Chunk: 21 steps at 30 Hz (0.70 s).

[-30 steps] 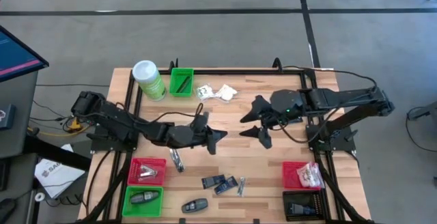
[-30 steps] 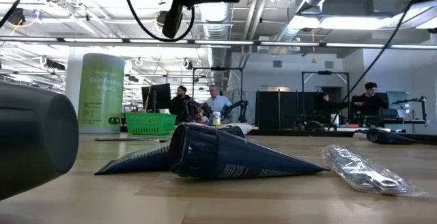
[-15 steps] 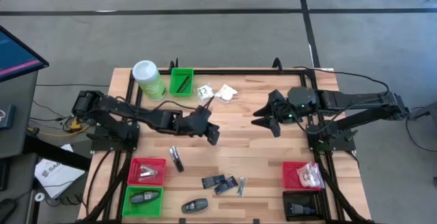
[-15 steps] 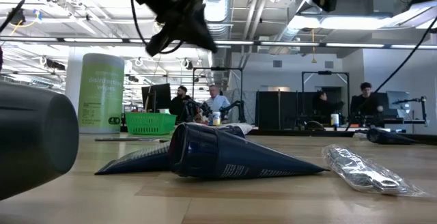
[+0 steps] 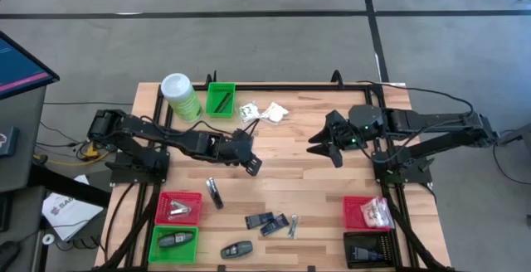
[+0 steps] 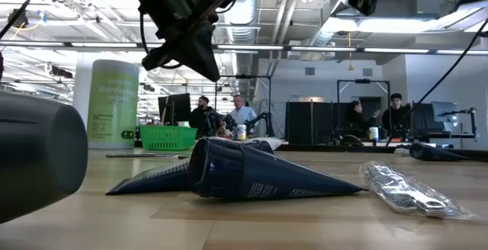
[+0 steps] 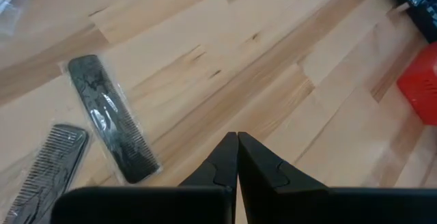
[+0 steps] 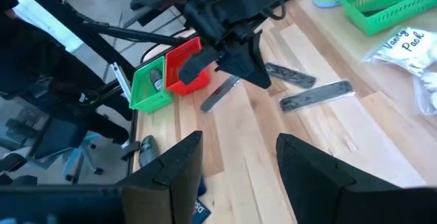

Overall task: Pick & Place Travel size toiletries
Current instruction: Put the black comb into the top green bin

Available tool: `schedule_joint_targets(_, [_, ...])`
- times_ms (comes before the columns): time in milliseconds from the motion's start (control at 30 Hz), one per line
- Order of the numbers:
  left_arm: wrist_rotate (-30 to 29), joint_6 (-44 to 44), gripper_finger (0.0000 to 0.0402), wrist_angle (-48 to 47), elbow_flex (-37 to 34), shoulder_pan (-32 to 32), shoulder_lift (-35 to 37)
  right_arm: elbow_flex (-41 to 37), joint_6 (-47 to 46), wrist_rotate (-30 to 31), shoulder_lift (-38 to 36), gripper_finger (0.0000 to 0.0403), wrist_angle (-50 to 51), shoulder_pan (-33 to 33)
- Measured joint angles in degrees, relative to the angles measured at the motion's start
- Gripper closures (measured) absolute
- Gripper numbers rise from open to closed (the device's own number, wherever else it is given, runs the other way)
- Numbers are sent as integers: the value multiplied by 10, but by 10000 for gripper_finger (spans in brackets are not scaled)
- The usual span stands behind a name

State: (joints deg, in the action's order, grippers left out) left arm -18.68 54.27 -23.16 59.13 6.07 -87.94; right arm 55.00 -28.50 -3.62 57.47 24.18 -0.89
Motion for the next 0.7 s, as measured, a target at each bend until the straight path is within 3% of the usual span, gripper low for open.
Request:
schedule_joint_targets(467, [40, 17, 399, -3, 0, 0, 0, 0, 25, -40, 0, 257, 2, 54])
schedule_joint_targets(700, [47, 17, 400, -126, 0, -1, 0, 0, 30, -73, 0, 280, 4, 85])
